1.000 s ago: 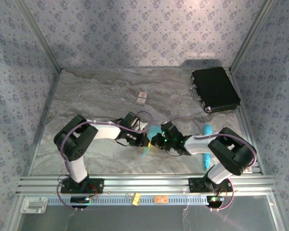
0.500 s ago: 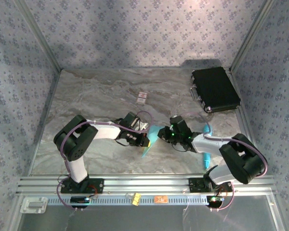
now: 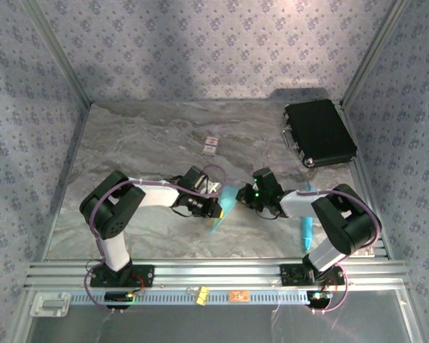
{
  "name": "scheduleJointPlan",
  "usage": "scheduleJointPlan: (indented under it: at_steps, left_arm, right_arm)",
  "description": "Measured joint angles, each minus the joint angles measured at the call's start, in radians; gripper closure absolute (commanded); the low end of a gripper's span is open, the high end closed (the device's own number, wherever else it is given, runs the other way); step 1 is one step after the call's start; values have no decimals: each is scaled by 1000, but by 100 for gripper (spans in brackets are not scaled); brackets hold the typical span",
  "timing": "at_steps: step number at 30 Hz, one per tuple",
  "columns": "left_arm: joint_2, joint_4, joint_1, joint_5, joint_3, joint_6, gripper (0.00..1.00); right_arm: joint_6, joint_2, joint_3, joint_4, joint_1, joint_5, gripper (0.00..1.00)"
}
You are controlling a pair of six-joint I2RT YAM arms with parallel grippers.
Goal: Fold a paper plane with a square sheet of paper (pick it up from the middle)
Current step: Fold the wing for the fifth time at the center of the table.
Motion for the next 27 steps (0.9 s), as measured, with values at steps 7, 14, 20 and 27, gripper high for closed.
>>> scheduleJointPlan:
  at_steps: [7,14,20,27]
  left_arm:
    - [-10,-11,0,-13,-1,0,100]
    - [-18,-25,-2,-27,-1,0,100]
    - [-18,-26,-2,-27,-1,0,100]
    - [-34,-31,-2,-39,-13,0,100]
  right_arm:
    - [-46,-126,18,-81,-50,4,89]
    - [-50,-104,29,-42,60,-8,90]
    - [-40,-18,29,13,76,-30,90]
    - [-29,70,50,32,77,-41,94]
